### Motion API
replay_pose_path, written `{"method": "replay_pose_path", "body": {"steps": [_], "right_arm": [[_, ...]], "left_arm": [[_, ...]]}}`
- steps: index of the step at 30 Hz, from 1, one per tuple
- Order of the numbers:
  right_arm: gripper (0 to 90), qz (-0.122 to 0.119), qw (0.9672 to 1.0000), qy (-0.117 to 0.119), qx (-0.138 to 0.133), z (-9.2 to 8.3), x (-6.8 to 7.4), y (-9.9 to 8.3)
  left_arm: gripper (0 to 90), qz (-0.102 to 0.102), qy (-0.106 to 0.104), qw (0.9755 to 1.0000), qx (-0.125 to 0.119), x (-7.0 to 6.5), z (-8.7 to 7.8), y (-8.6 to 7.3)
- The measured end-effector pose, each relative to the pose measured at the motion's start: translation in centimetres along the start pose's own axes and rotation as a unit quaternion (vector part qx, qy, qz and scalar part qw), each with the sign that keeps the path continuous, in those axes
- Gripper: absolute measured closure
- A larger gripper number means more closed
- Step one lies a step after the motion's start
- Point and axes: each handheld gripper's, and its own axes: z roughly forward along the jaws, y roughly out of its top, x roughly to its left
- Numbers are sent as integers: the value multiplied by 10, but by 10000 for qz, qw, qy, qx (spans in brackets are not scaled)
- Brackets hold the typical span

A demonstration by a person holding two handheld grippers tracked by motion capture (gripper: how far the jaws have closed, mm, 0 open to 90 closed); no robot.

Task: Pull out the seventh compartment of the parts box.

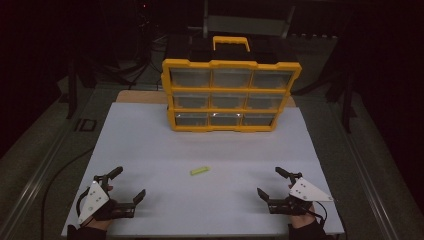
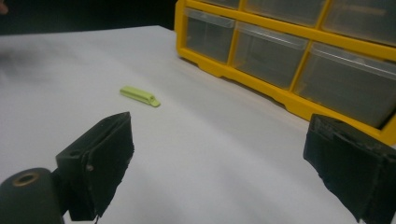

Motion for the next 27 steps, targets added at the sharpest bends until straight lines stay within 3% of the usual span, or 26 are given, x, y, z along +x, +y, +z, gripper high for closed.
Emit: {"method": "replay_pose_path", "body": {"steps": [4,12,17,18,19,27], "right_arm": [[84,-188,9998,5,22,1,5,1],[84,-136,9998,-99,59,-2,2,3],[84,-54,9999,-136,-32,-4,2,4],[84,-54,9999,-136,-32,-4,2,4],[84,-68,9998,-160,-43,-4,2,4],[84,-30,9998,-195,-101,-7,2,6]], "left_arm": [[0,-53,5,10000,-18,0,-1,0],[0,-28,-36,9999,104,-3,0,2],[0,-175,-75,9994,281,-5,3,5],[0,-235,-252,9991,232,-5,3,8],[0,-246,-237,9991,239,-5,3,9],[0,-87,-273,9993,250,-6,2,21]]}}
